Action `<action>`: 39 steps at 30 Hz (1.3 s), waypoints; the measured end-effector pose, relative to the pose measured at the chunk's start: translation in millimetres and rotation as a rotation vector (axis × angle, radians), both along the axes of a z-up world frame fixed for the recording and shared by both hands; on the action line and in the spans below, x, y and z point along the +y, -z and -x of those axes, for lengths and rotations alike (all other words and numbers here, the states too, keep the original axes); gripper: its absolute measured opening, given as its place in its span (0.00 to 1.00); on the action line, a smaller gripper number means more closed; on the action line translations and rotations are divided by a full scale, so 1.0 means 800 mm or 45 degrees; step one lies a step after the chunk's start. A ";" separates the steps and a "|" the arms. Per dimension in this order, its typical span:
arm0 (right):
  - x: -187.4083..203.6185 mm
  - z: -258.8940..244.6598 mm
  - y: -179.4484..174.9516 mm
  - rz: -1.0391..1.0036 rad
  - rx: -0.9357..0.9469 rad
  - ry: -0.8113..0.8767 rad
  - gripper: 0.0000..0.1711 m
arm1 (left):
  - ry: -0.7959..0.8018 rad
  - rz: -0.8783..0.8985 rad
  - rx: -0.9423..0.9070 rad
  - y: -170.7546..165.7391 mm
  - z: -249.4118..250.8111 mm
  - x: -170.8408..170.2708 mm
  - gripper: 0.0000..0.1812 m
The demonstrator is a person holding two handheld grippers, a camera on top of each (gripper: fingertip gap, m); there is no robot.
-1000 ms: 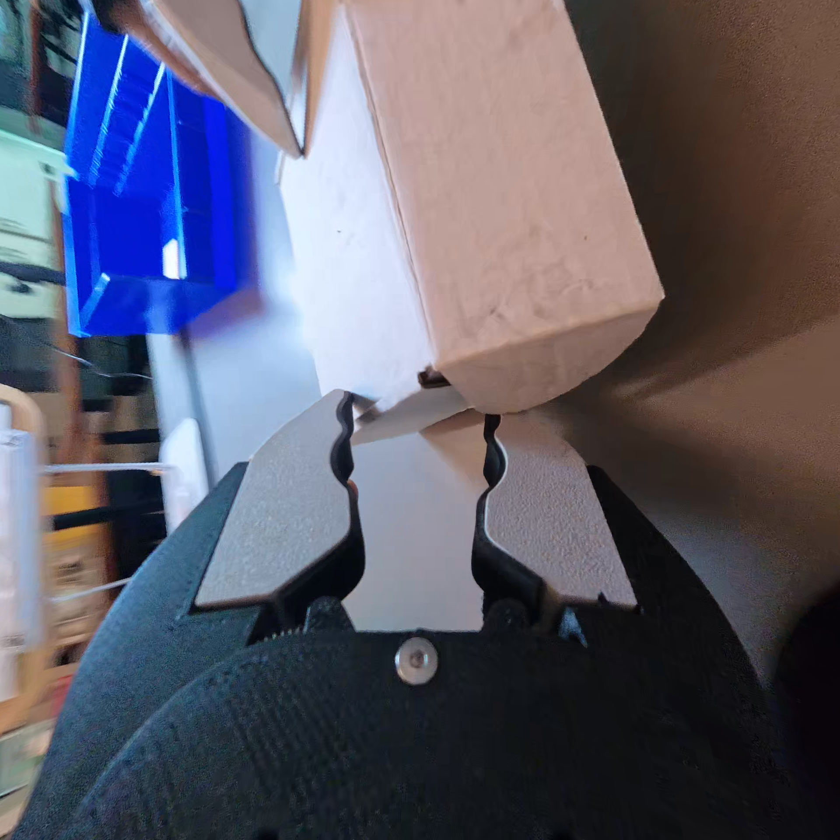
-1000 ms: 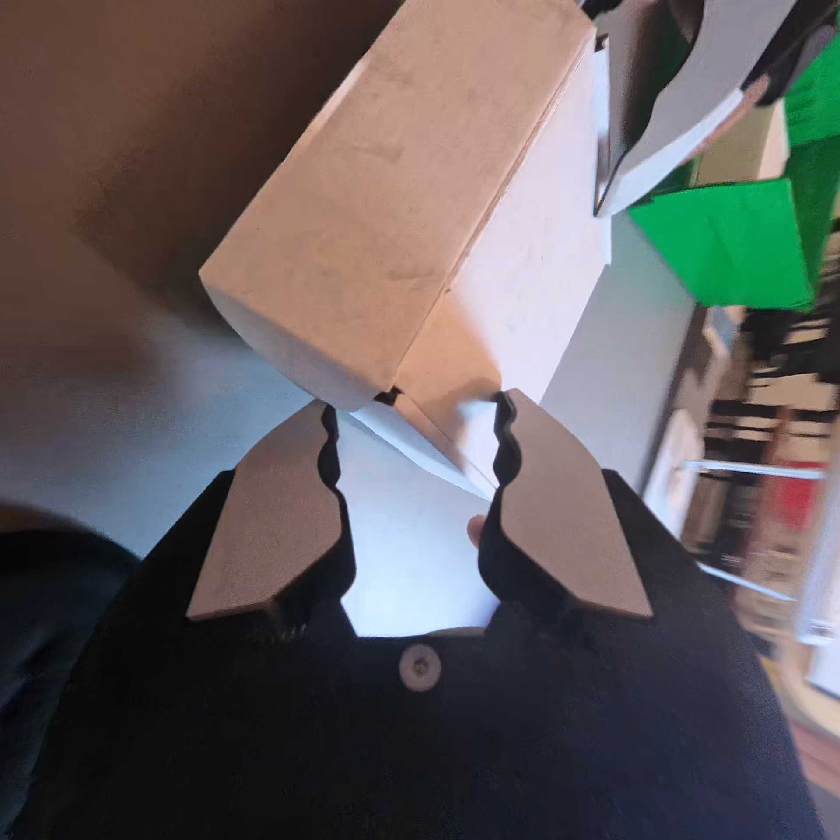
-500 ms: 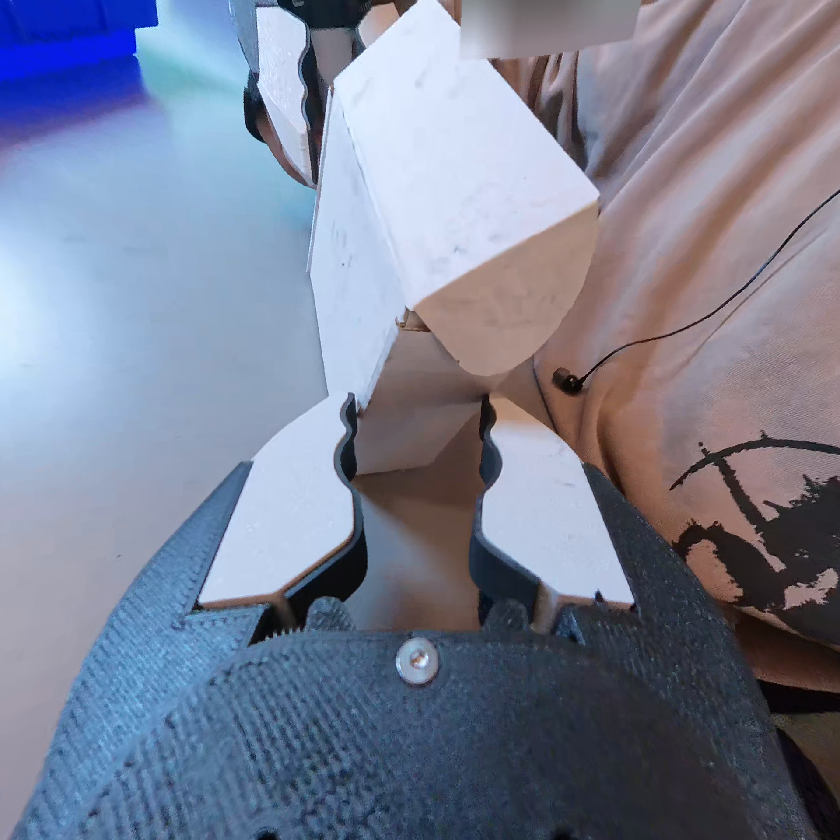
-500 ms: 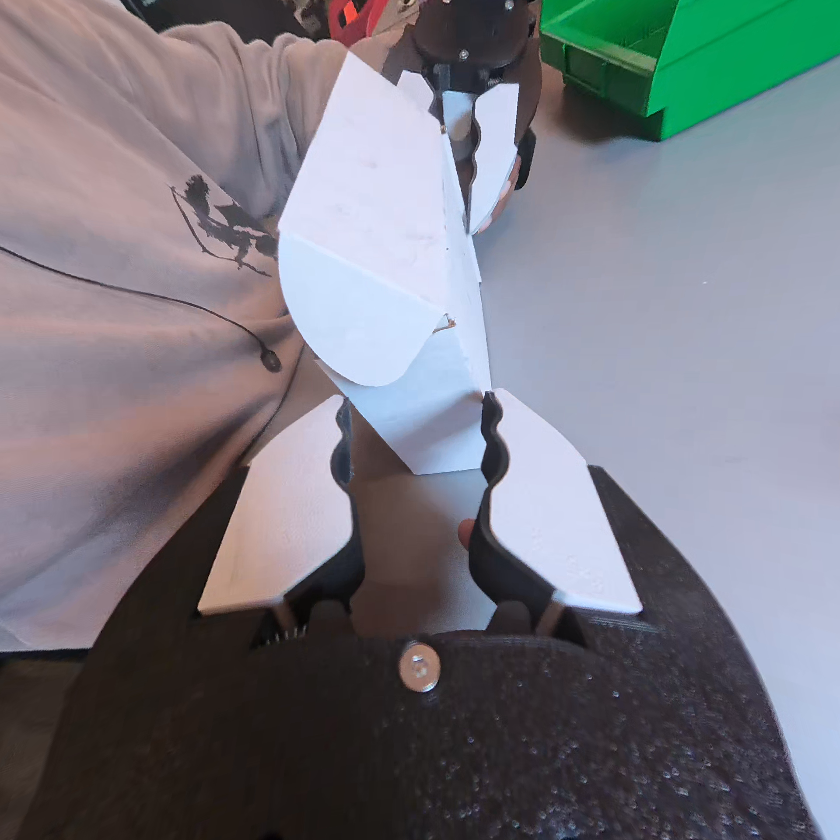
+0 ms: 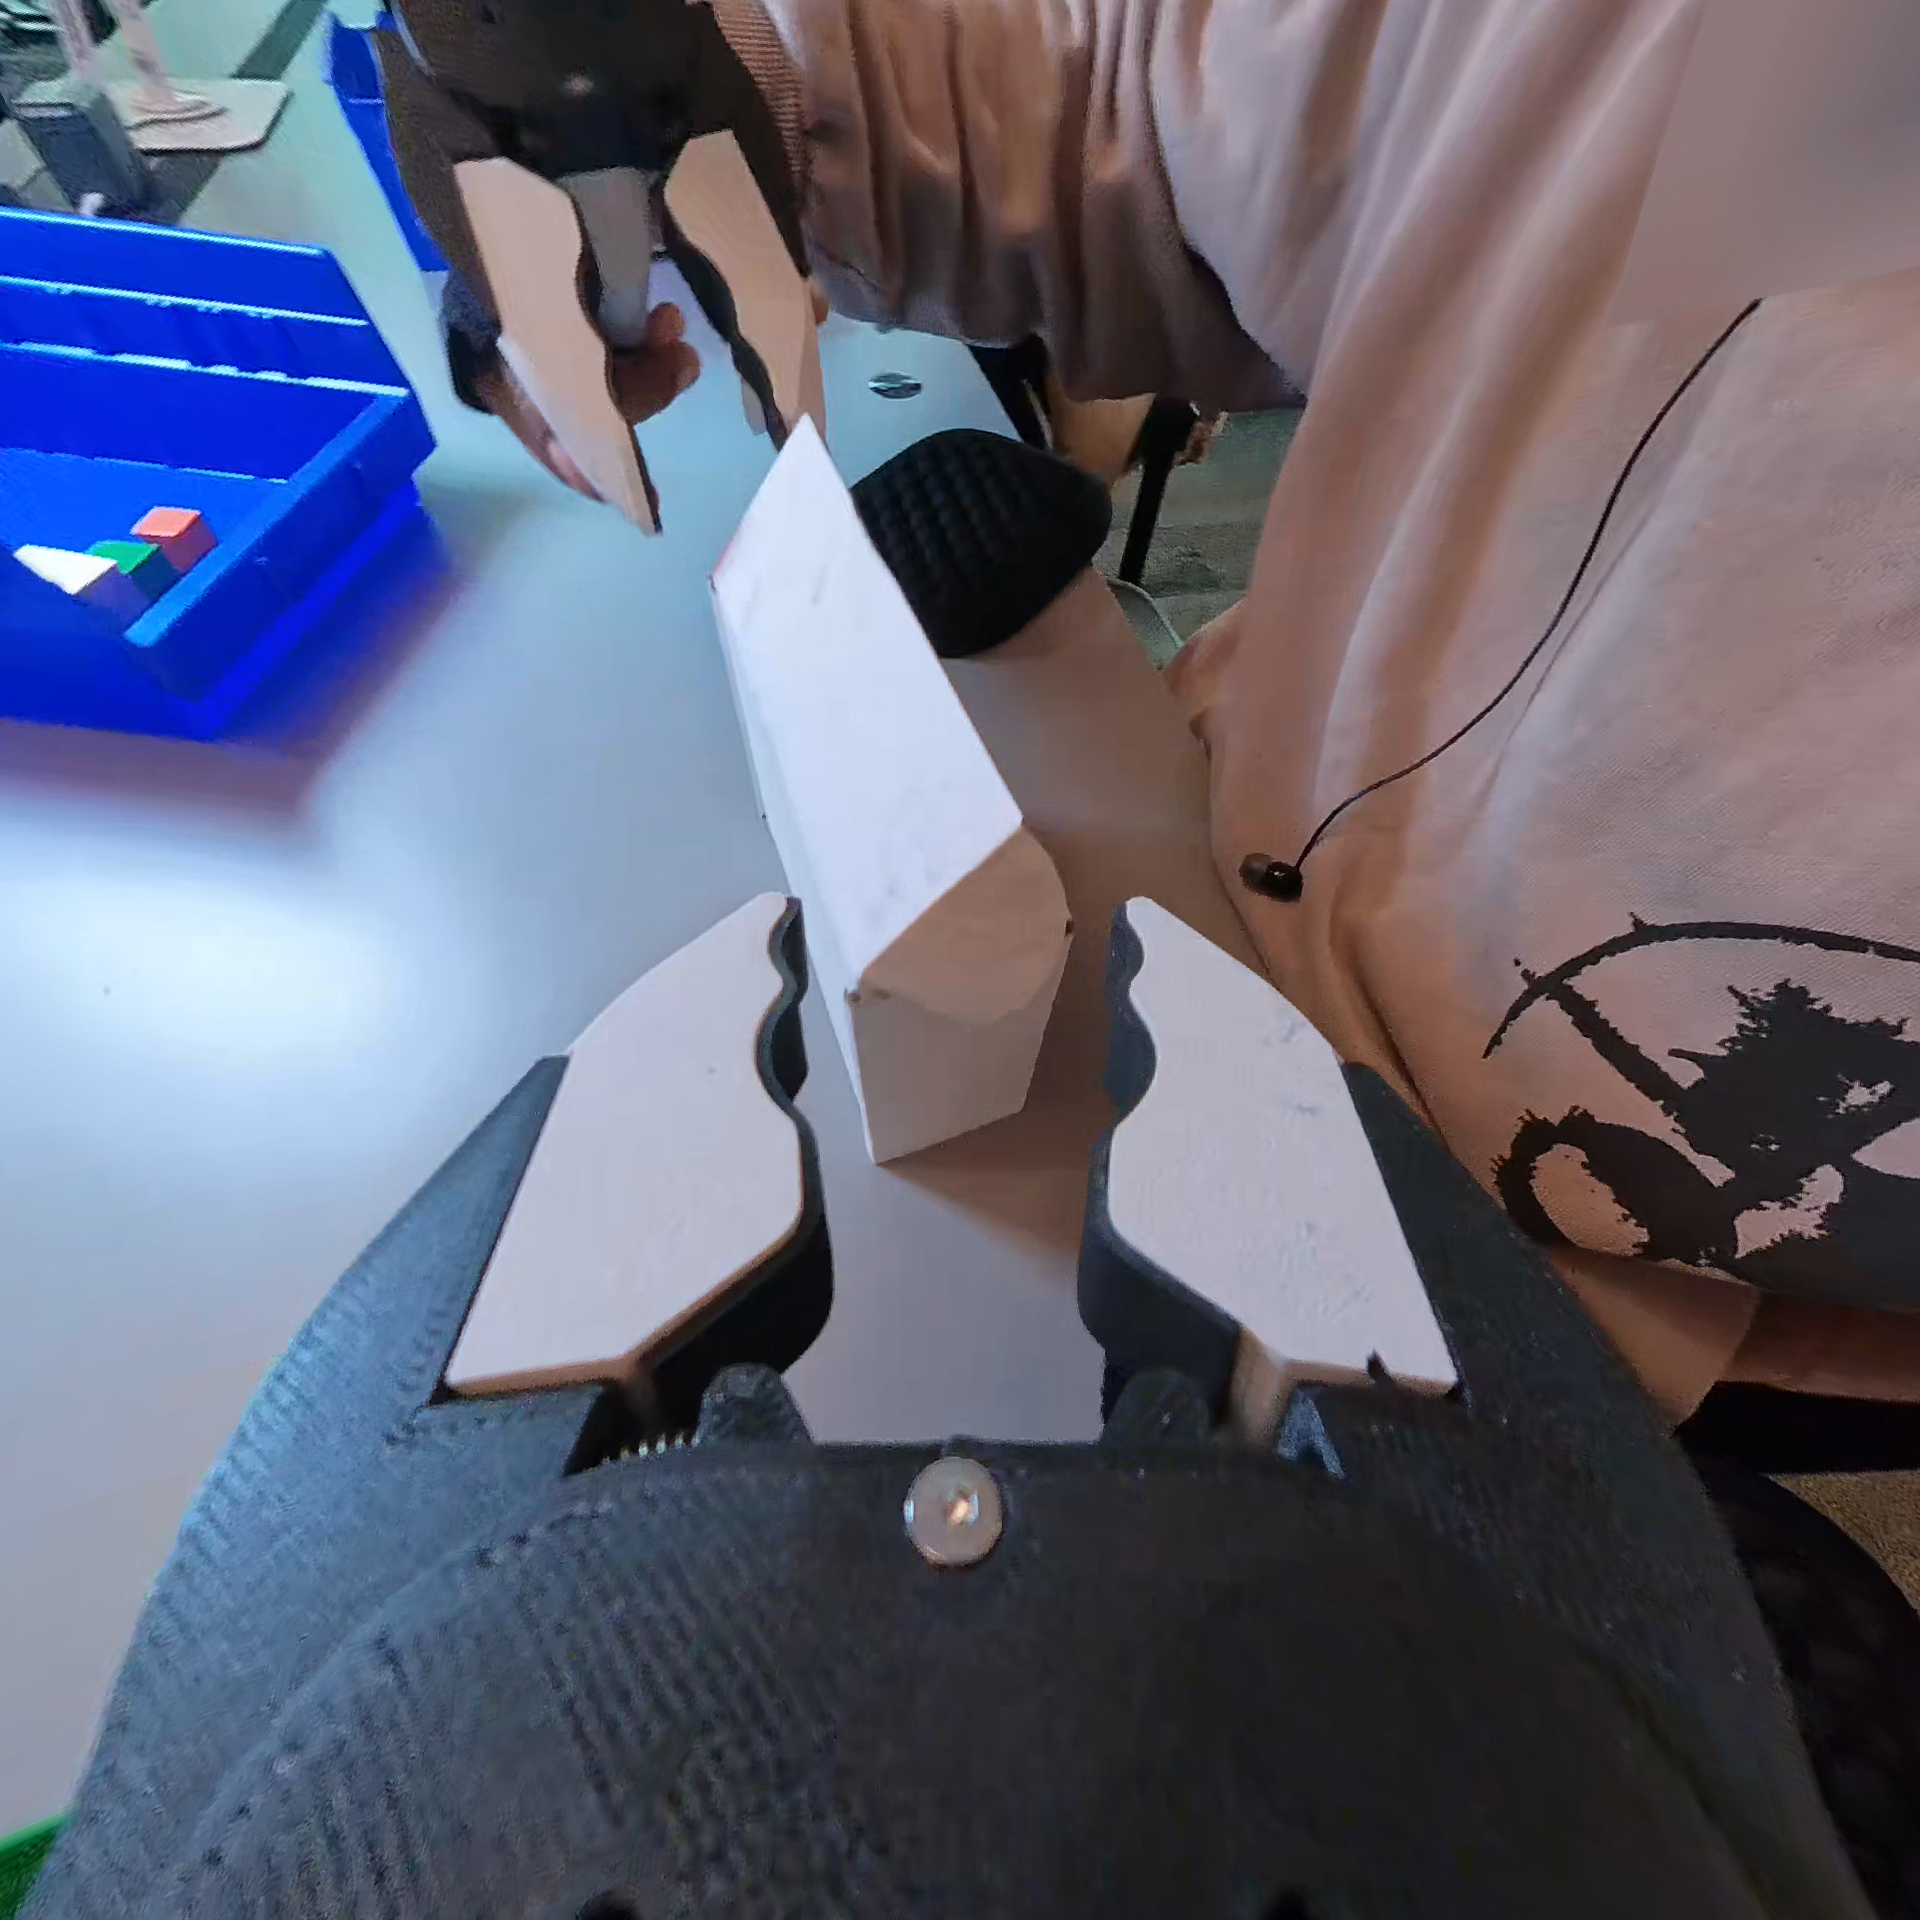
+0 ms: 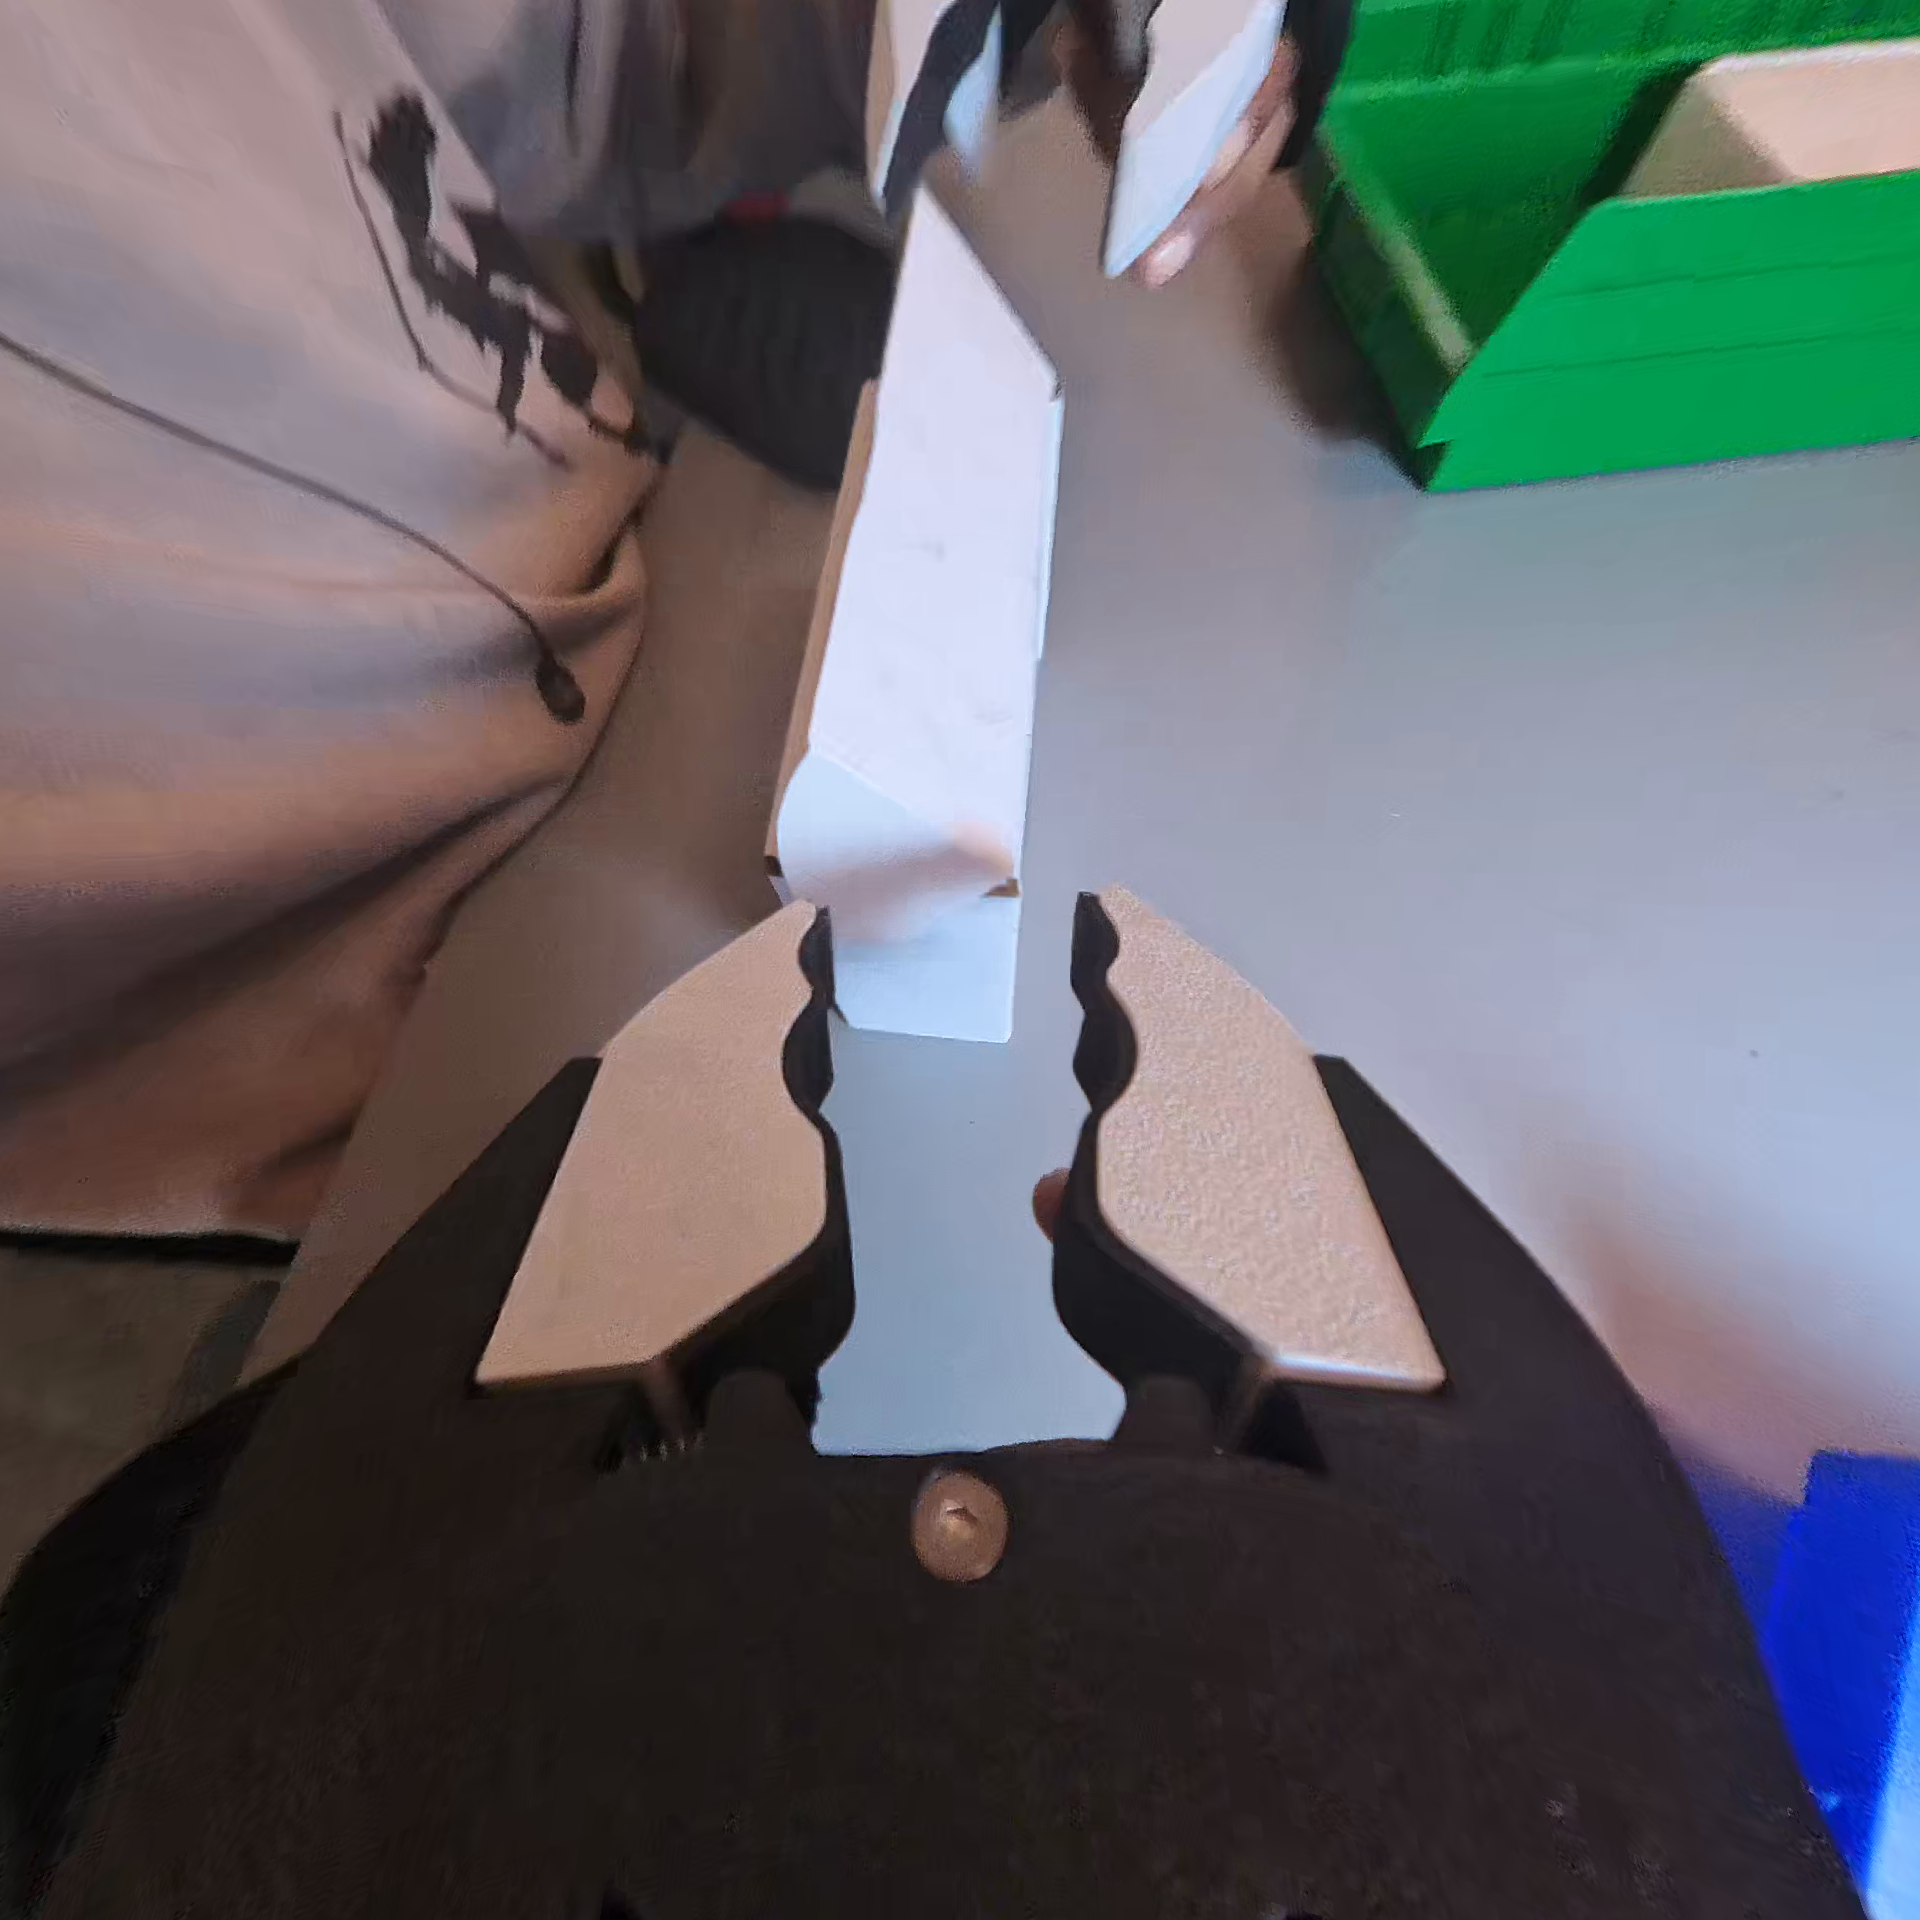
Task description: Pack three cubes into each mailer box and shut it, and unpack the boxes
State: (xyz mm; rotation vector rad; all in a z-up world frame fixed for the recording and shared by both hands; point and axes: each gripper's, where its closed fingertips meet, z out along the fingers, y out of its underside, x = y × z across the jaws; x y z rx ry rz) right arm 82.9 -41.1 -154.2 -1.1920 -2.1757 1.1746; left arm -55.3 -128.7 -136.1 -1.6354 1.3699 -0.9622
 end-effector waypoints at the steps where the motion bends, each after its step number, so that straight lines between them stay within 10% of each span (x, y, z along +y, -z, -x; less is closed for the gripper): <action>1: -0.006 0.003 0.003 -0.039 -0.039 -0.050 0.26 | 0.026 0.000 0.014 -0.001 -0.005 0.000 0.30; 9: -0.028 0.012 -0.004 -0.012 -0.081 -0.226 0.20 | 0.096 0.029 0.031 0.002 -0.020 0.008 0.15; 39: -0.041 0.016 -0.003 -0.067 -0.068 -0.237 0.22 | 0.146 -0.086 0.036 0.001 0.002 0.014 0.22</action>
